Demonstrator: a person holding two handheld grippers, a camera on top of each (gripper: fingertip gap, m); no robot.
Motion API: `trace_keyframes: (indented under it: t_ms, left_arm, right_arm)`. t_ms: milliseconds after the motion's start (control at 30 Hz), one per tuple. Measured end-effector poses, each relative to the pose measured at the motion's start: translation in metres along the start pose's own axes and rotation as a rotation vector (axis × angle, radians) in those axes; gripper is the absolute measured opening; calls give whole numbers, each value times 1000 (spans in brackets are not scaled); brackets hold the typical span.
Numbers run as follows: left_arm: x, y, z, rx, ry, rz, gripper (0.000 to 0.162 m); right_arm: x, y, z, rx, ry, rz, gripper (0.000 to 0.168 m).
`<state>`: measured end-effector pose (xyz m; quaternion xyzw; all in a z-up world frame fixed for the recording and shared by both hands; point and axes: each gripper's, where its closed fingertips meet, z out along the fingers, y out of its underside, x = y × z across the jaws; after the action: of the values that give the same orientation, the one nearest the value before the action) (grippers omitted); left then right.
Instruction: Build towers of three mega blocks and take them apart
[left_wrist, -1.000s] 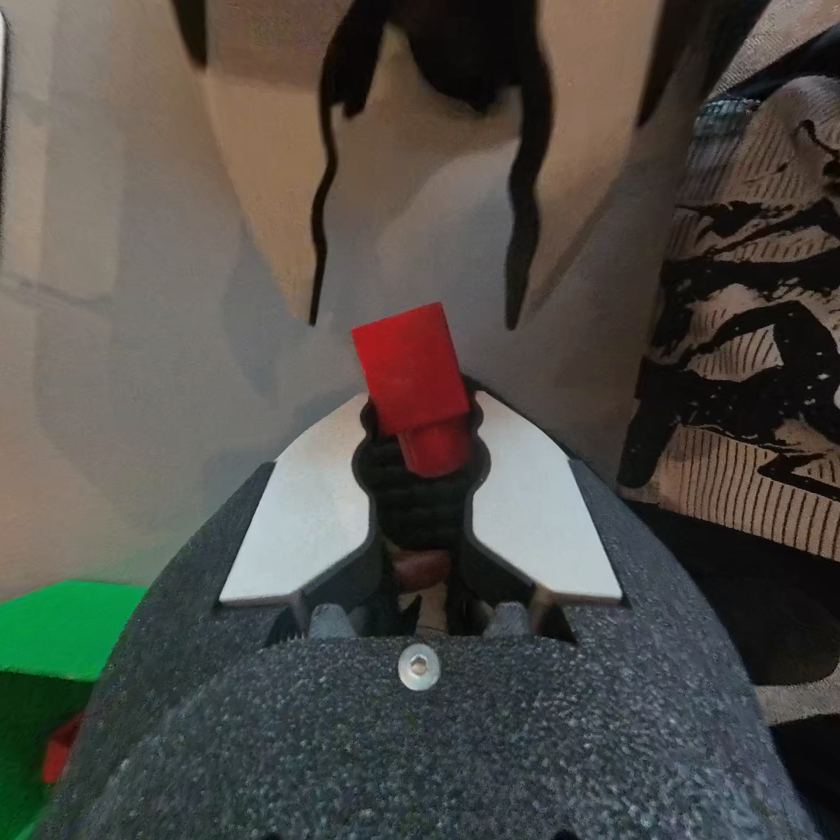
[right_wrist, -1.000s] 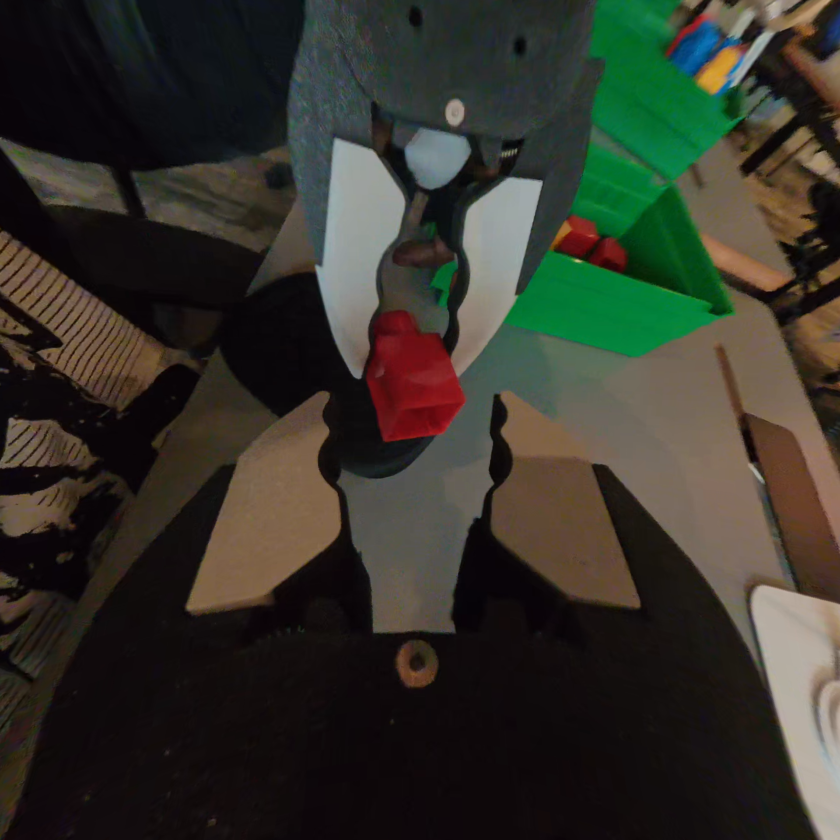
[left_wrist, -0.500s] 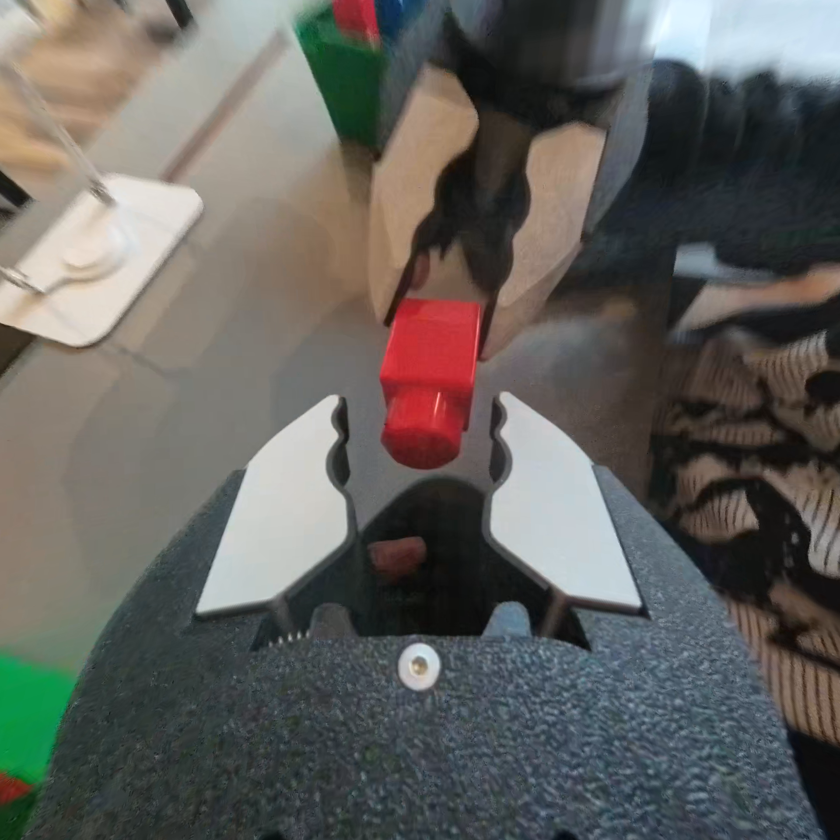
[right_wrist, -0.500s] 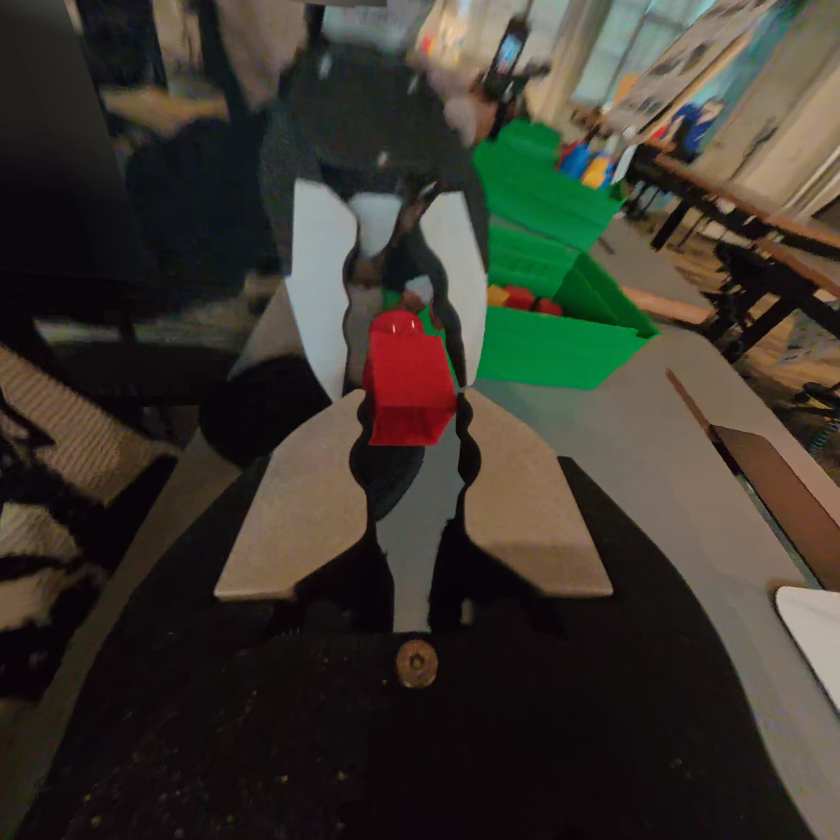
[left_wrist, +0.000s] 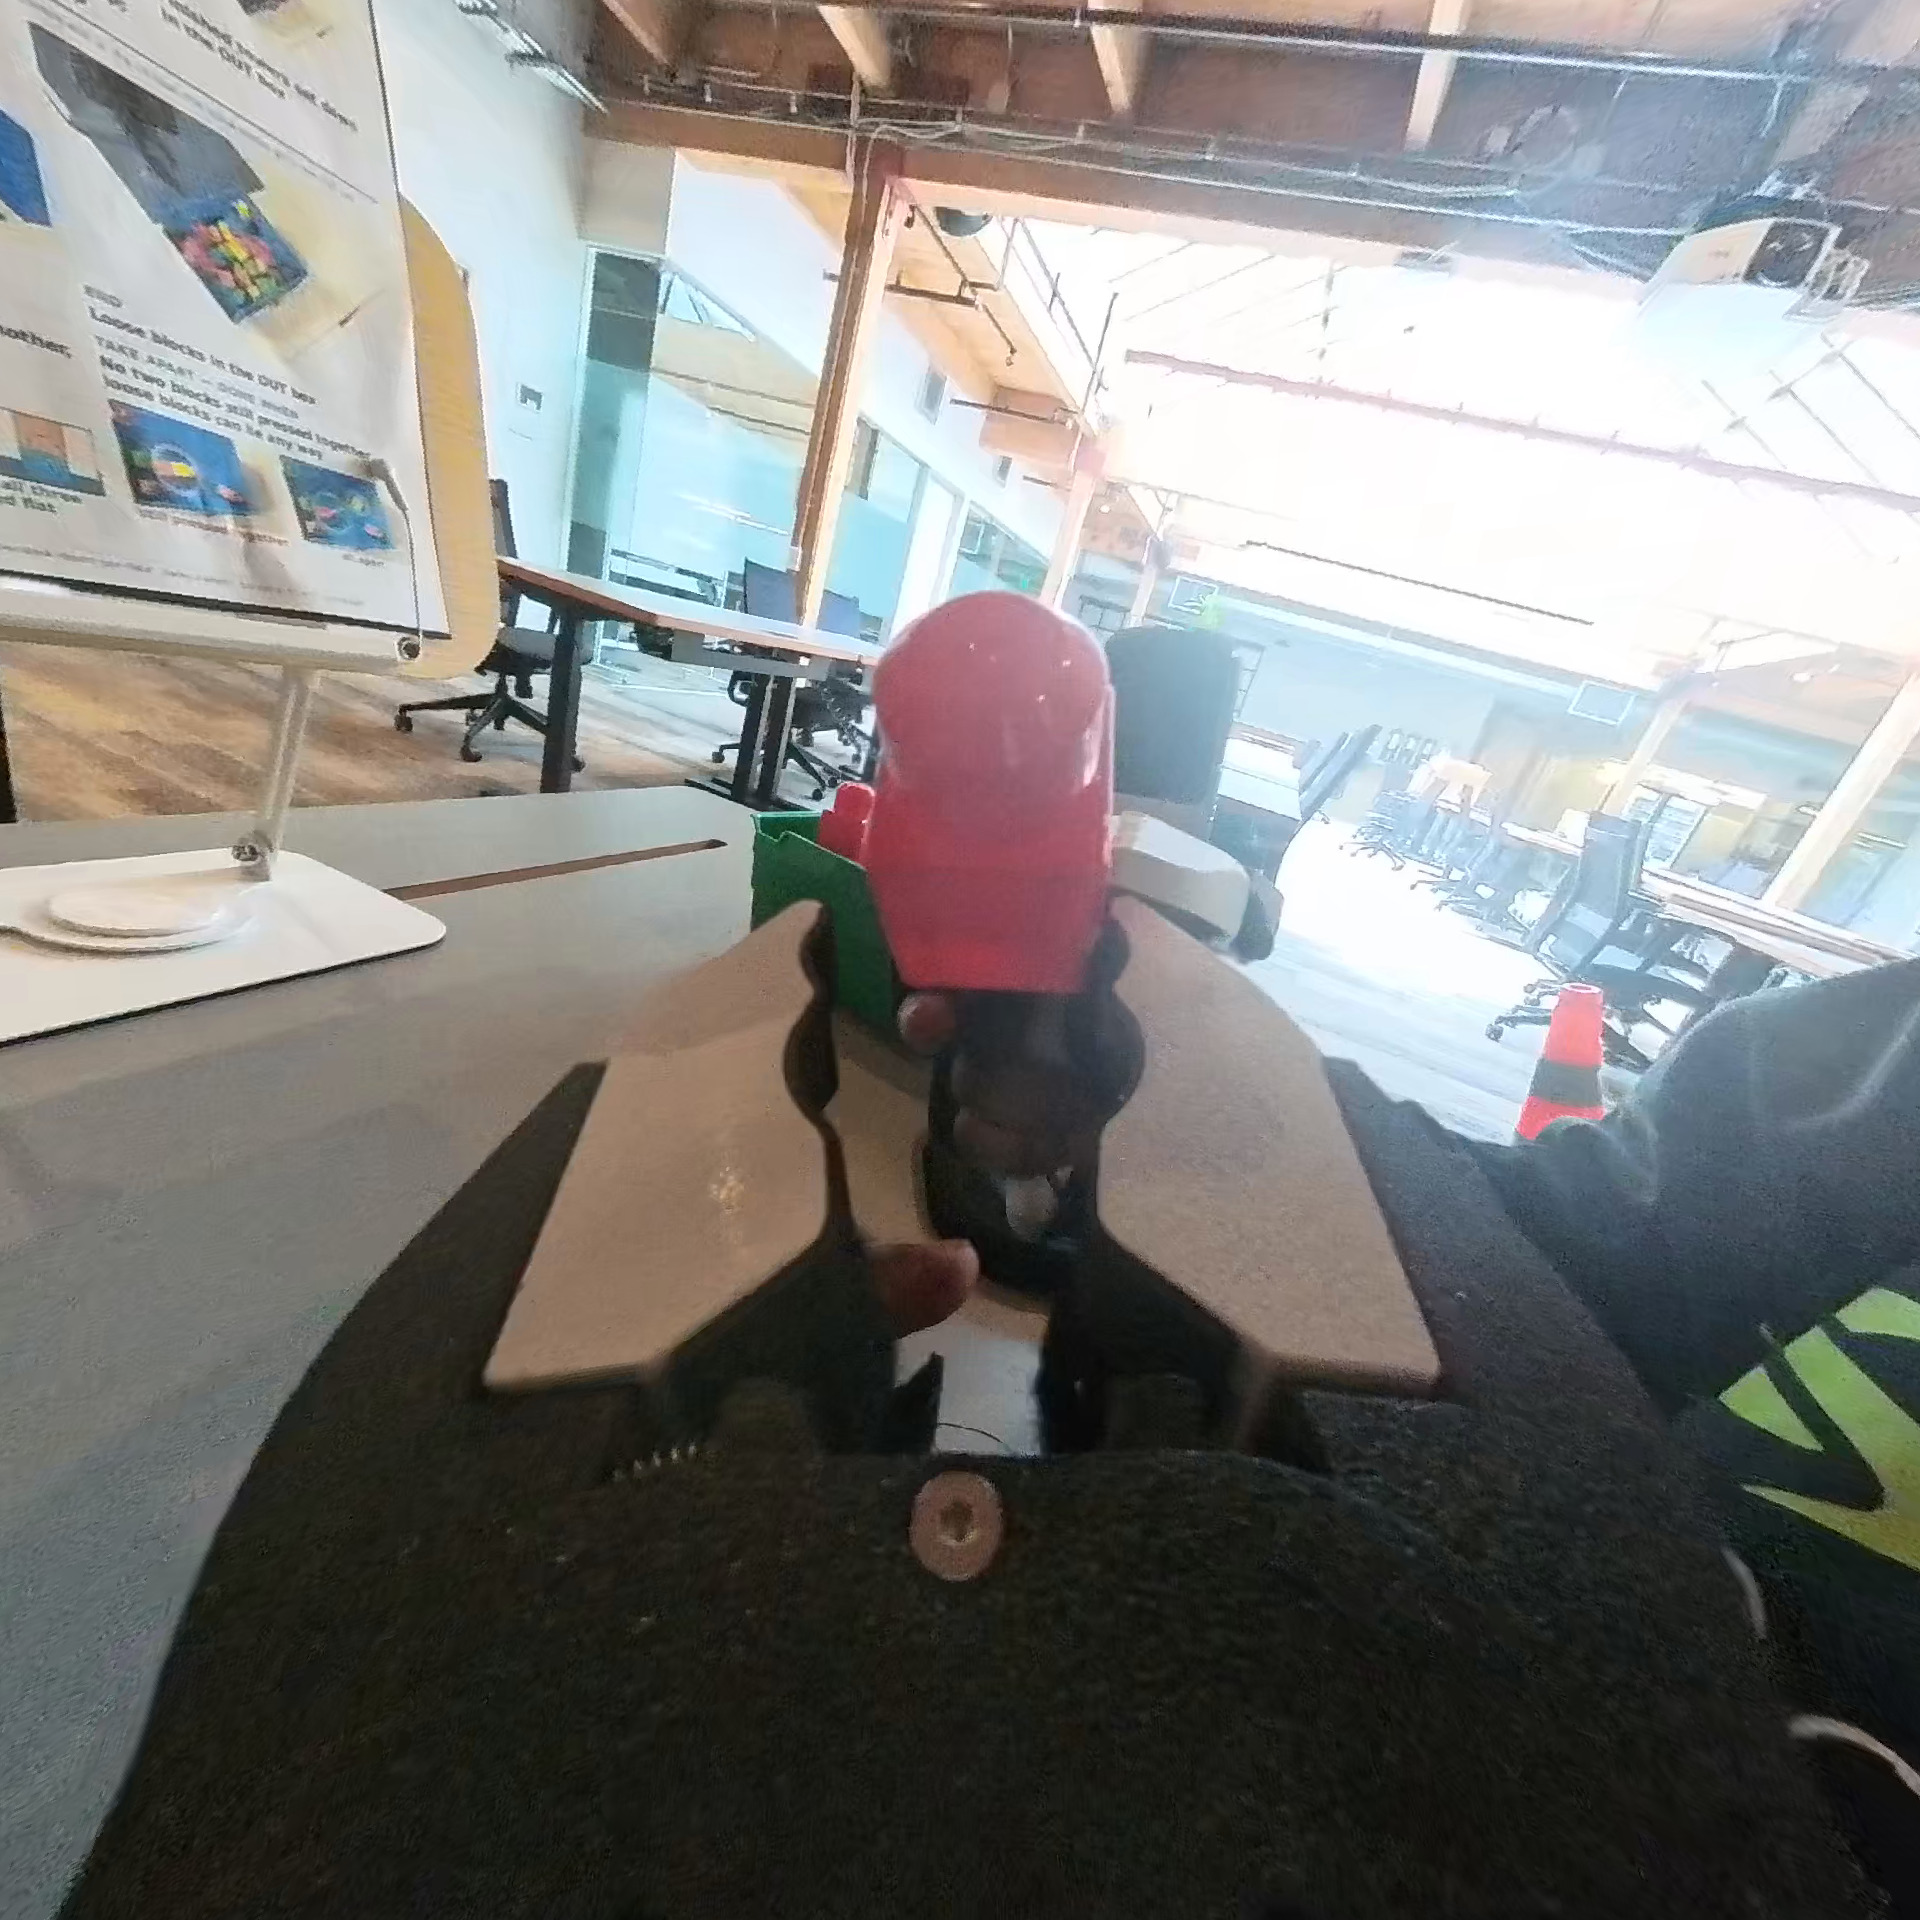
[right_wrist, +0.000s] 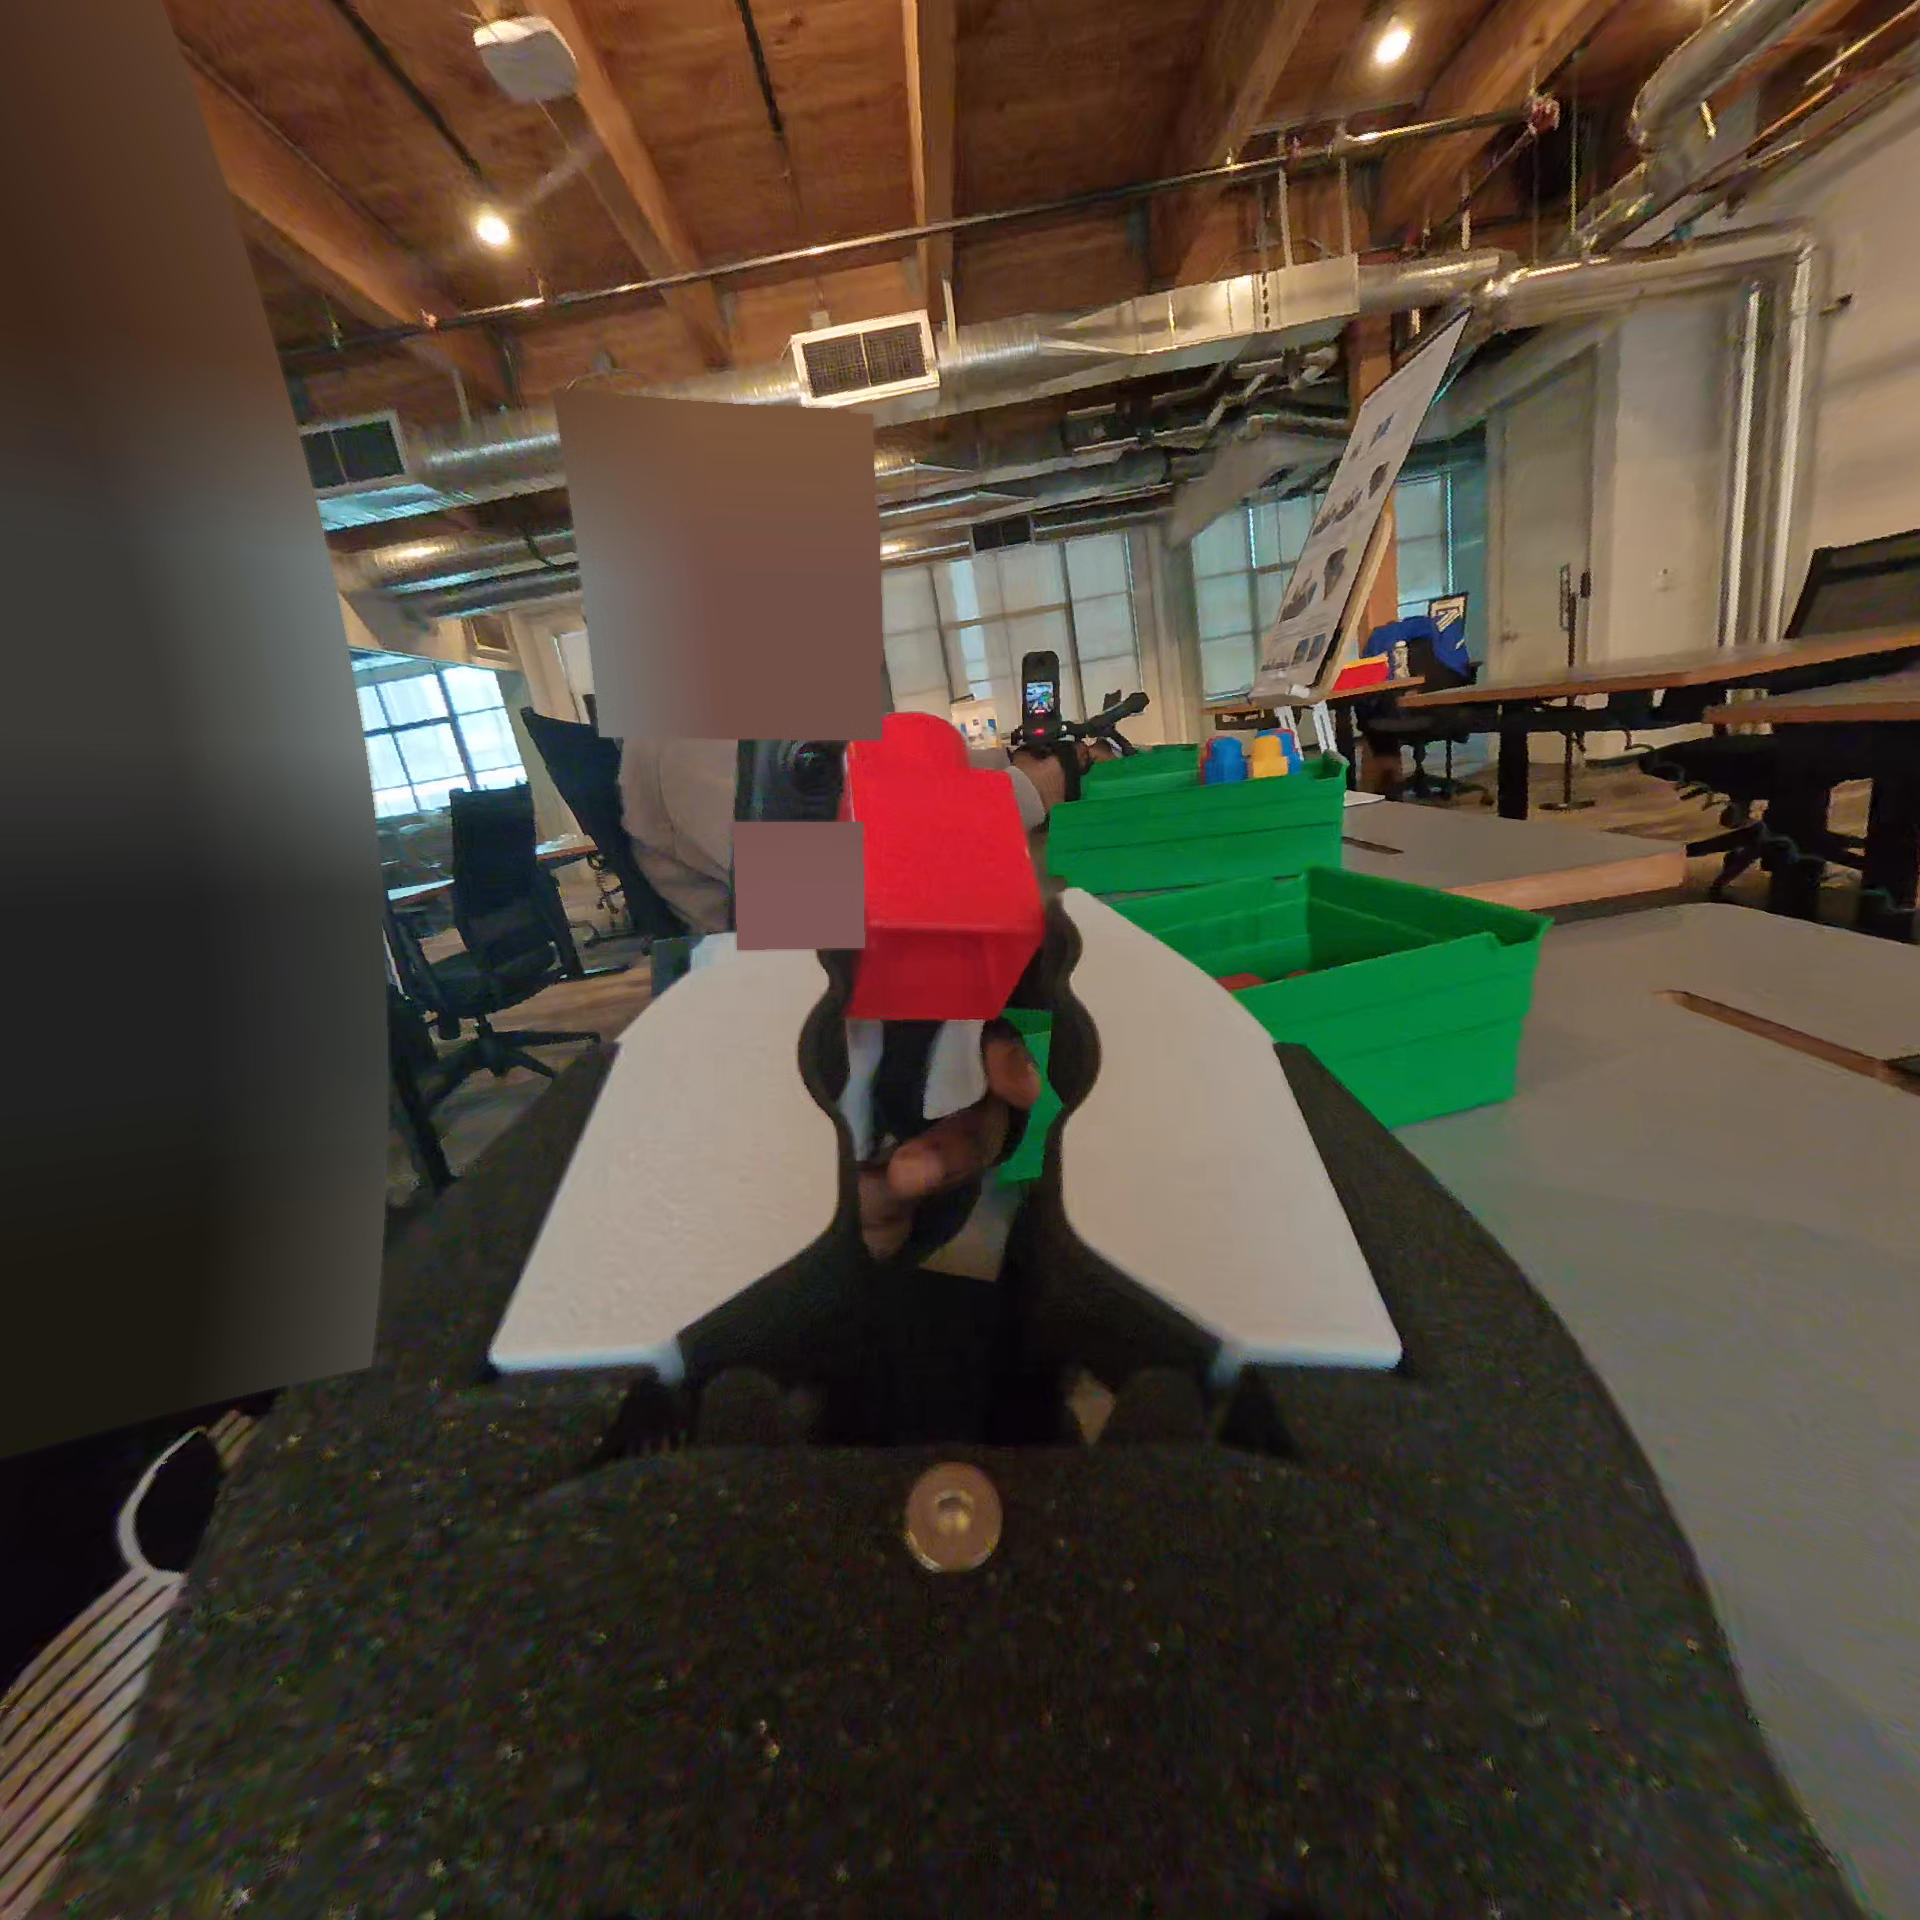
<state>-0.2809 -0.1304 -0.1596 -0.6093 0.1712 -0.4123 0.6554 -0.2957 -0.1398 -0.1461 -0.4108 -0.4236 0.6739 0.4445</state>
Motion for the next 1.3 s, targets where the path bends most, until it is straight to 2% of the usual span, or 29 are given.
trace_keyframes:
  t_ms: [67,233,333,467,667,767,800,833,933,1100,1300]
  left_arm:
    - [3,1,-1,1,20,11,36]
    - [5,11,-7,-79,32,82,35]
    - [7,26,-12,-208,43,136,35]
    - [3,50,-22,-416,46,226,36]
    - [1,77,-26,-620,79,304,36]
    - [2,83,-25,-656,96,329,36]
    - [2,85,-25,-662,100,336,36]
    - [1,86,-25,-669,97,348,36]
    - [-2,83,-24,-605,98,368,43]
    - [-11,73,-25,-352,115,326,63]
    - [-15,74,-35,-229,135,254,69]
  right_arm:
    - [1,3,0,-10,7,2,35]
    - [-2,15,-4,-102,-29,2,38]
    - [-3,28,-13,-280,-69,-31,48]
    - [-4,32,-24,-551,-90,-178,58]
    - [-12,46,-25,-956,-132,-377,52]
    - [-11,59,-26,-1092,-141,-426,44]
    - [-10,63,-27,-1121,-140,-444,35]
    - [-9,65,-26,-1126,-140,-454,34]
    - [-5,63,-27,-1092,-128,-442,34]
    - [23,61,-47,-1050,-46,-410,33]
    - [50,98,-81,-1093,7,-370,33]
